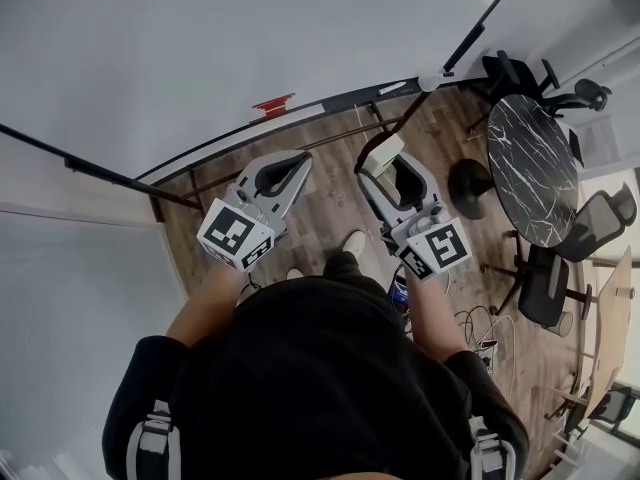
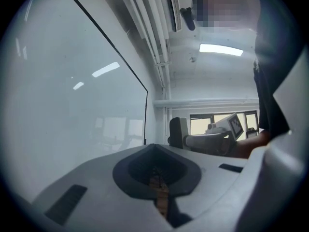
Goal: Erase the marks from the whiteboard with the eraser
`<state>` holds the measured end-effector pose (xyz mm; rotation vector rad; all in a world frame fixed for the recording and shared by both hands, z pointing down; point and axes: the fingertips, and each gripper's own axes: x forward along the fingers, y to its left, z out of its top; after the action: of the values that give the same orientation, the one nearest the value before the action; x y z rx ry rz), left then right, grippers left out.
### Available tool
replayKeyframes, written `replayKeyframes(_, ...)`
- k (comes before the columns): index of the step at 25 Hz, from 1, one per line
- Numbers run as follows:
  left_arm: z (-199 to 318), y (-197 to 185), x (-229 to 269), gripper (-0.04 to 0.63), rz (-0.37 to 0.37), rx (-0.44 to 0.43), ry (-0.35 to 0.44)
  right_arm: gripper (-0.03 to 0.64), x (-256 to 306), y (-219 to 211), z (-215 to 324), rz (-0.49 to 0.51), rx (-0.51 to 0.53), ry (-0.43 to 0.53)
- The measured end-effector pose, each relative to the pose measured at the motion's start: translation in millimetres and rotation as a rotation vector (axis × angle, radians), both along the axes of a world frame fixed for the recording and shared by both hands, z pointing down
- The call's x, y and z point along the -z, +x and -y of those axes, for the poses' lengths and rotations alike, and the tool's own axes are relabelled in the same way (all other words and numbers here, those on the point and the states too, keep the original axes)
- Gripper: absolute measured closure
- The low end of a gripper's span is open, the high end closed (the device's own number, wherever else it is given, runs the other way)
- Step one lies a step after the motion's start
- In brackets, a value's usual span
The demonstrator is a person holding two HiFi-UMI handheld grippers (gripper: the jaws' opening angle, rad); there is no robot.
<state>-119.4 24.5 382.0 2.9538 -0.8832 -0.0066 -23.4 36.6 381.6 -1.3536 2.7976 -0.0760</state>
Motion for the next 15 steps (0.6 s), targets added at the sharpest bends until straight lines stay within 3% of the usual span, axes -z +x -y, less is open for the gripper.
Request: replayKeyframes(15, 107, 91, 30, 0.591, 0.011, 0.099, 0.015, 0.374, 24, 89, 108, 0.014, 0.089, 0.020)
